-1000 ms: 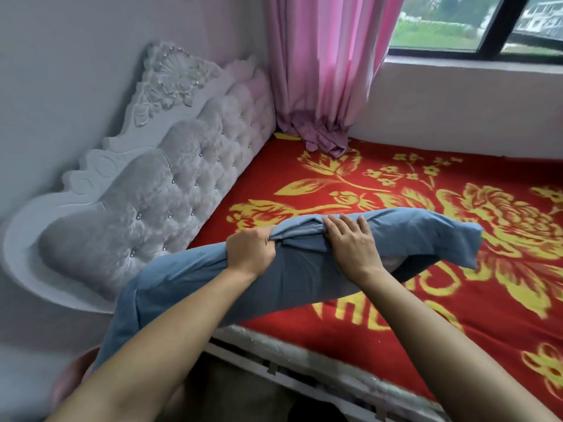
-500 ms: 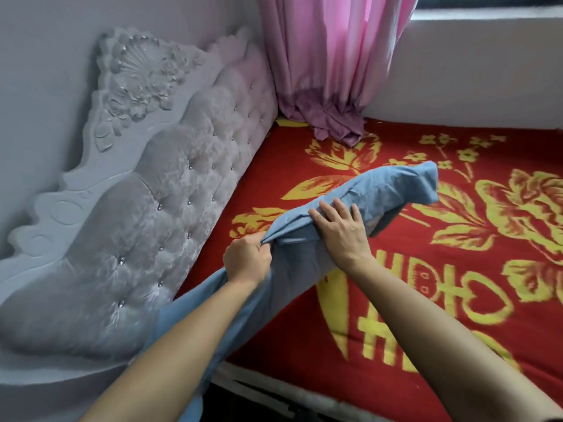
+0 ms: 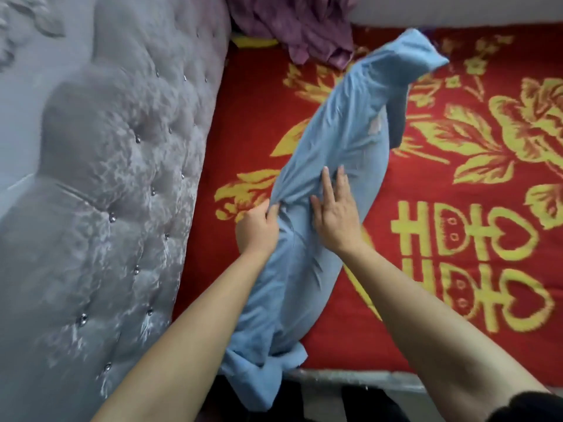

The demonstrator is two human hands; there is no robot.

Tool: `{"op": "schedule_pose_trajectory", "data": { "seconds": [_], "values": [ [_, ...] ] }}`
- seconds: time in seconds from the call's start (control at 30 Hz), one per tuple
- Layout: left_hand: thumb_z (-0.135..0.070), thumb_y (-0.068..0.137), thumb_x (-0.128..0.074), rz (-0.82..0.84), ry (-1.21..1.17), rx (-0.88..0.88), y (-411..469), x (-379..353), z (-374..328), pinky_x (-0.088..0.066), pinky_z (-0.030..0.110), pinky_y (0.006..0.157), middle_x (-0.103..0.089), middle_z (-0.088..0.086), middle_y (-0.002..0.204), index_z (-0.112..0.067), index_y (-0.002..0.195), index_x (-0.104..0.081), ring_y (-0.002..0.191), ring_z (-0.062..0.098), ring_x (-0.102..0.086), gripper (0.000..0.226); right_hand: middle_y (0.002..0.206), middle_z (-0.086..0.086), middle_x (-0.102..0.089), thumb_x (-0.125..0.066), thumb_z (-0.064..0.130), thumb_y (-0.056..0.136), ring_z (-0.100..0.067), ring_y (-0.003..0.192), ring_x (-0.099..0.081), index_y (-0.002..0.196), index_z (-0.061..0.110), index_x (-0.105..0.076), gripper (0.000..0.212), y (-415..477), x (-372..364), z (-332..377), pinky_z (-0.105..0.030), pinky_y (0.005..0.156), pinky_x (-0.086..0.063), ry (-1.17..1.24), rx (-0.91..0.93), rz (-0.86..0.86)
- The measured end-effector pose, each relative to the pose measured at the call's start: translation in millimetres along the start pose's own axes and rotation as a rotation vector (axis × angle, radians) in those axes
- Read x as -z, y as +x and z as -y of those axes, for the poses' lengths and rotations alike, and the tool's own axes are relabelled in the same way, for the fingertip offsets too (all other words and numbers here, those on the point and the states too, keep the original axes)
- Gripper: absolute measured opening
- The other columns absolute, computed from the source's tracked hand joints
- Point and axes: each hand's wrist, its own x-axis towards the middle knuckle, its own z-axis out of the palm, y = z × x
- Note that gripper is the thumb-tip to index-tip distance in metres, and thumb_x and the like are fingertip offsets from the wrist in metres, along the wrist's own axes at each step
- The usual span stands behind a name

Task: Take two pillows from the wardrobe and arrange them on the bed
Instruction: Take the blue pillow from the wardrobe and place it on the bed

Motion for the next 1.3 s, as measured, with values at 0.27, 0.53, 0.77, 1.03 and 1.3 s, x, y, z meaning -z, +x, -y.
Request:
{"op": "schedule_pose_trajectory", "data": {
  "seconds": [0.27, 0.53, 0.77, 1.03, 1.3],
  "values": [
    [-0.064, 0.090, -0.041, 0.019, 0.546, -0.171, 44, -34, 130, -0.013, 0.056, 0.117, -0.008, 0.019, 0.163, -0.024, 0.155, -0.016, 0.150, 0.035, -0.011, 0.081, 0.165, -0.014, 0.006, -0.023, 0.078, 0.088, -0.051, 0.146, -0.002, 0.155, 0.037, -0.001, 0.081, -33, -142, -28, -0.065, 0.114, -0.003, -0.107, -0.461, 0.277],
    [-0.063, 0.095, -0.022, 0.160, 0.649, 0.090, 15, -92, 259, -0.002, 0.059, 0.119, -0.002, 0.010, 0.165, -0.029, 0.156, -0.006, 0.151, 0.031, 0.000, 0.071, 0.150, -0.020, -0.041, -0.039, 0.086, 0.077, -0.037, 0.134, -0.044, 0.154, 0.036, 0.010, 0.105, -62, -218, -71, -0.044, 0.110, -0.034, 0.369, -0.855, 0.149],
    [-0.042, 0.102, -0.038, -0.224, 0.494, 0.032, 21, -106, 245, -0.017, 0.055, 0.118, -0.048, -0.004, 0.149, -0.028, 0.138, -0.055, 0.145, 0.024, -0.033, 0.042, 0.142, -0.011, -0.053, -0.049, 0.064, 0.092, -0.031, 0.127, -0.052, 0.158, 0.028, -0.006, 0.087, -55, -225, -64, -0.032, 0.101, -0.038, 0.492, -0.790, -0.103],
    [-0.020, 0.100, -0.049, -0.460, 0.054, -0.004, 22, -67, 169, -0.032, 0.060, 0.111, -0.068, 0.011, 0.124, -0.008, 0.121, -0.067, 0.127, 0.027, -0.057, 0.031, 0.131, -0.028, -0.058, -0.047, 0.016, 0.103, -0.022, 0.119, -0.045, 0.144, -0.007, -0.040, 0.048, -24, -178, -28, -0.005, 0.097, -0.028, 0.488, -0.519, -0.397],
    [-0.026, 0.100, -0.048, -0.692, -0.078, -0.032, 49, -27, 101, -0.034, 0.059, 0.110, -0.069, 0.012, 0.122, -0.005, 0.120, -0.067, 0.122, 0.028, -0.060, 0.035, 0.126, -0.016, -0.066, -0.045, 0.025, 0.103, -0.017, 0.111, -0.057, 0.146, 0.002, -0.043, 0.048, 62, -119, -8, -0.014, 0.093, -0.041, 0.509, -0.273, -0.538]
  ]
}}
